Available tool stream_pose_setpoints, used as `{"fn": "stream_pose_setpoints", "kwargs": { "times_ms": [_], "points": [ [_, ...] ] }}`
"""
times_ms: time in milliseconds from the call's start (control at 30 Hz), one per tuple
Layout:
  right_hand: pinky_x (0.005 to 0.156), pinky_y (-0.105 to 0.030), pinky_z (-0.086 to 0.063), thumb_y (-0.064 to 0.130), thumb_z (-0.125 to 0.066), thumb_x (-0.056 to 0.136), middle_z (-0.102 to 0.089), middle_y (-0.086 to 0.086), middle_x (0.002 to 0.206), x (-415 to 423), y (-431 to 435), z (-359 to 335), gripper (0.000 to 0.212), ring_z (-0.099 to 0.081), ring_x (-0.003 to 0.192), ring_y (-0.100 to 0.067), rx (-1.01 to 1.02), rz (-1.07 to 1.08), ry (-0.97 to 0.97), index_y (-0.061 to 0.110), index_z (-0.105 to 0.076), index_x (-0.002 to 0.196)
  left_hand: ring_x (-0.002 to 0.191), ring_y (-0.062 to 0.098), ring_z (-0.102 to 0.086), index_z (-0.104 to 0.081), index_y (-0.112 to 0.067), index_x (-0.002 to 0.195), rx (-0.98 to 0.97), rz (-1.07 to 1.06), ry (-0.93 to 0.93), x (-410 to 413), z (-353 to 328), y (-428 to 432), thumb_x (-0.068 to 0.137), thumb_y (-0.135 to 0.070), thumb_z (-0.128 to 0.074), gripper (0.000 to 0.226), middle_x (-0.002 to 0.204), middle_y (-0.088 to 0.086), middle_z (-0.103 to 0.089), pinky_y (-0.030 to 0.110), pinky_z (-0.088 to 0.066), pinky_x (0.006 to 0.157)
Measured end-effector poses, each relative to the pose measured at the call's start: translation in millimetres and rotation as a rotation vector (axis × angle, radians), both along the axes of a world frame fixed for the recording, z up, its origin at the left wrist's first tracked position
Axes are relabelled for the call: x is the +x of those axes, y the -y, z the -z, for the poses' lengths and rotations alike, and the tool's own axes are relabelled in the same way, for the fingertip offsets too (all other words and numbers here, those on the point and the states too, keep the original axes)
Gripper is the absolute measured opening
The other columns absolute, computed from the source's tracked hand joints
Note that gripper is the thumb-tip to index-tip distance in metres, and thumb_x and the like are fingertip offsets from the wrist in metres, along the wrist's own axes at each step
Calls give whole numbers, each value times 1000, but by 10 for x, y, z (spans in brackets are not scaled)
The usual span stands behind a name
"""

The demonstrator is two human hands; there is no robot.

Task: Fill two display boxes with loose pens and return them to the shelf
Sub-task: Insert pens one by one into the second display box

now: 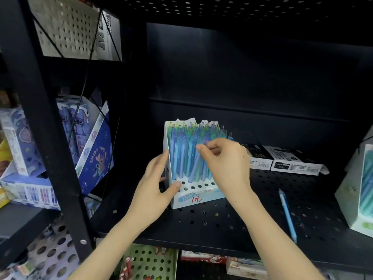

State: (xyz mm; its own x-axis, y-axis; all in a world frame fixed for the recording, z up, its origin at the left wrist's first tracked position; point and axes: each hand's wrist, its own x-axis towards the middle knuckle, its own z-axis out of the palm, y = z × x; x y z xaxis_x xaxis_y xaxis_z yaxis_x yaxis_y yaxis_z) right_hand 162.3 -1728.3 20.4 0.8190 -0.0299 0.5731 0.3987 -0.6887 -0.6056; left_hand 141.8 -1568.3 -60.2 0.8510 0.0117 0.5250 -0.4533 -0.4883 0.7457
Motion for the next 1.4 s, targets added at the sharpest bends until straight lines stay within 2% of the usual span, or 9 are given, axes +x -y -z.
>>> {"fn": "stream_pose_setpoints", "kwargs": {
  "times_ms": [200, 333, 467, 600, 700, 900, 1067, 1233, 1400],
  "points": [
    [55, -24, -43, 47, -55, 88, -63, 5, 64, 18, -132, 24, 32, -60, 62, -14, -208, 79, -56, 19, -64, 74, 121, -17, -34, -15, -51, 136, -13, 7, -2, 11, 22, -1, 84, -20, -66, 79, 134, -37, -23, 7, -38, 91],
    [55, -23, -46, 55, -54, 85, -62, 14, 71, -64, 63, 66, 30, -58, 66, -4, -135, 108, -33, 28, -65, 81, 120, -18, -34, -17, -51, 137, -20, 14, -12, 25, 35, -14, 84, -20, -66, 79, 134, -37, -25, 6, -37, 90],
    [56, -24, -35, 48, -58, 85, -63, 14, 76, -96, 782, 293, 27, -57, 72, -11, -160, 423, -94, 24, -68, 94, 116, -23, -33, -15, -52, 136, -35, 15, -22, 38, 55, -14, 85, -20, -65, 79, 134, -34, -26, 6, -36, 87],
    [69, -32, -45, 49, -64, 80, -65, -4, 102, -58, 1430, 571, 48, -61, 97, -28, -276, 624, -301, 15, -61, 113, 116, -28, -27, -9, -60, 130, 3, 44, -23, 37, 56, 36, 85, -20, -64, 82, 129, -47, -17, 7, -30, 94],
    [75, -33, -47, 44, -68, 79, -66, -4, 104, -23, 1580, 659, 51, -60, 103, -27, -223, 560, -447, 14, -56, 119, 116, -30, -25, -7, -59, 131, 24, 53, -34, 39, 50, 48, 83, -20, -66, 85, 130, -48, -14, 9, -30, 95],
    [74, -29, -40, 22, -67, 82, -68, 4, 87, 24, 1582, 675, 36, -60, 100, -21, -115, 417, -506, 11, -61, 116, 115, -29, -26, -8, -61, 129, 25, 49, -31, 16, 41, 41, 82, -18, -67, 87, 129, -47, -16, 9, -32, 93],
    [83, -36, -50, 16, -70, 77, -68, 0, 84, 49, 1618, 677, 27, -64, 85, -21, -50, 302, -582, 11, -65, 103, 115, -28, -26, -8, -61, 130, 36, 46, -38, 12, 40, 33, 83, -20, -66, 85, 128, -48, -15, 12, -32, 95],
    [62, -21, -45, 6, -70, 78, -64, -2, 69, -57, 1549, 543, 4, -59, 67, -14, 92, 122, -538, 10, -69, 80, 120, -23, -28, -9, -57, 134, 37, 43, -48, 15, 40, 29, 83, -20, -66, 84, 131, -46, -17, 13, -34, 95],
    [60, -15, -38, 12, -73, 78, -67, 4, 67, -237, 1290, 207, 5, -57, 59, -1, 311, -56, -425, 15, -72, 74, 118, -25, -28, -10, -54, 136, 32, 38, -56, 16, 40, 34, 83, -20, -66, 84, 136, -37, -20, 10, -33, 94]
  ]
}}
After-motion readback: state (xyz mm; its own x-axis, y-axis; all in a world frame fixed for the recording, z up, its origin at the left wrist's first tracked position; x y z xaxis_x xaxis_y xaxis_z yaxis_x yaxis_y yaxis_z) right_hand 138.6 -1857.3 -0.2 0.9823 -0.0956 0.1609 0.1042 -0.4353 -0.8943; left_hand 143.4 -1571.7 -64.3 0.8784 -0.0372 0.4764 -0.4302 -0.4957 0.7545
